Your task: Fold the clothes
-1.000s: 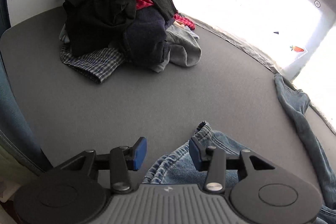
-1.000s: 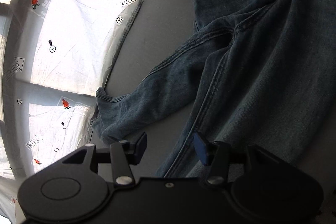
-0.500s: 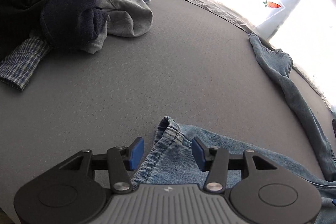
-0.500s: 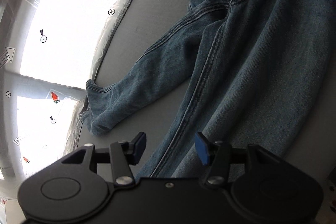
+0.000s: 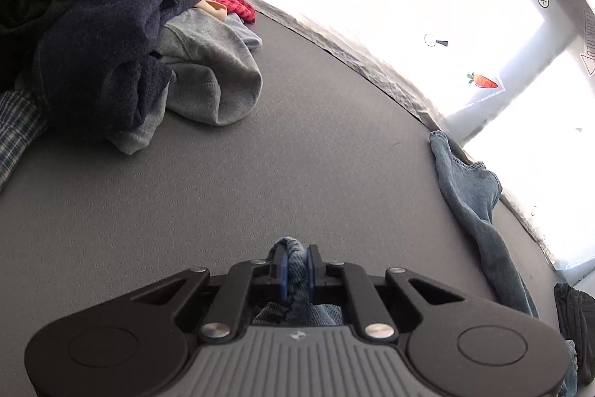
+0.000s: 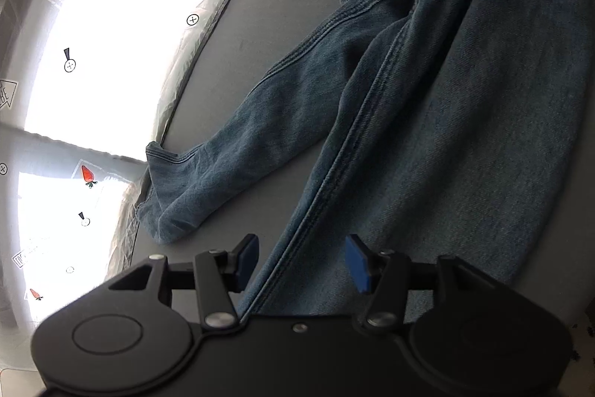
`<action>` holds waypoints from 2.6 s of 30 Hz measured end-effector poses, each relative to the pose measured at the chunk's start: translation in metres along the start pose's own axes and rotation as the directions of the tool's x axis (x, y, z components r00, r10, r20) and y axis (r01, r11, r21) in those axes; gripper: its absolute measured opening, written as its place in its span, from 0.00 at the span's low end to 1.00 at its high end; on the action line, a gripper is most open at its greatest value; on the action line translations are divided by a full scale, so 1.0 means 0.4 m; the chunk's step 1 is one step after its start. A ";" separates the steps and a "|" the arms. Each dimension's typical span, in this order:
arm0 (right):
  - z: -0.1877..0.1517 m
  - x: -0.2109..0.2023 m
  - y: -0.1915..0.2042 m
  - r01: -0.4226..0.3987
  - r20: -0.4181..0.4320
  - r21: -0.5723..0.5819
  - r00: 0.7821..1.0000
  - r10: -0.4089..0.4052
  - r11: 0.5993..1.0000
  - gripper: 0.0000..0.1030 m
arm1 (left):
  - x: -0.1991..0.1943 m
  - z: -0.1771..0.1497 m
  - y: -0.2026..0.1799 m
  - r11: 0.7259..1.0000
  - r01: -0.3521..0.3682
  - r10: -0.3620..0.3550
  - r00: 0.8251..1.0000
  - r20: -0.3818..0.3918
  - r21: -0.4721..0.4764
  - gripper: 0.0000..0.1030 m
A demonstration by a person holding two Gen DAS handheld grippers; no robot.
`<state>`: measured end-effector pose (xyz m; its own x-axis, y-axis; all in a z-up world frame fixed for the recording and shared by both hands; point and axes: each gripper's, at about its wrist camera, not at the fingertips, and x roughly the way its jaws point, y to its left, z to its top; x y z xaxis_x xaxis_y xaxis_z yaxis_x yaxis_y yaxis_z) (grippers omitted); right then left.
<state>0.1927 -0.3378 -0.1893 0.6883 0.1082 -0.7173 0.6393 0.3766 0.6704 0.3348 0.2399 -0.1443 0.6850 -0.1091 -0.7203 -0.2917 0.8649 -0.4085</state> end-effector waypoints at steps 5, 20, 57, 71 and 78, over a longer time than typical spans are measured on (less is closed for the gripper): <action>0.015 -0.037 -0.004 0.036 0.037 -0.033 0.999 -0.034 0.999 0.52 | 0.092 -0.010 0.003 0.995 -0.095 0.096 0.994 -0.055 0.020 0.14; 0.317 -0.225 -0.288 0.107 0.263 0.151 0.954 -0.144 0.983 0.54 | -0.129 -0.181 -0.199 0.939 -0.333 0.328 0.942 0.065 0.085 0.57; 0.452 -0.095 -0.073 0.180 0.209 -0.788 0.978 -0.019 0.589 0.38 | -0.050 -0.558 -0.506 0.884 -0.434 0.456 0.882 -0.118 0.174 0.86; 0.644 -0.193 -0.444 0.135 0.193 -0.143 0.975 -0.107 0.980 0.42 | -0.030 -0.552 -0.505 0.875 -0.467 0.480 0.870 -0.111 0.129 0.97; 0.613 -0.180 -0.388 0.060 0.238 -0.181 0.971 -0.015 0.982 0.44 | -0.034 -0.554 -0.506 0.874 -0.469 0.482 0.870 -0.105 0.127 0.97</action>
<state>0.1277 -0.6296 -0.1950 0.7405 -0.1197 -0.6613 0.6065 0.5431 0.5807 0.2366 -0.0424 -0.1761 0.3851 0.2700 -0.8825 -0.4912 0.8695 0.0517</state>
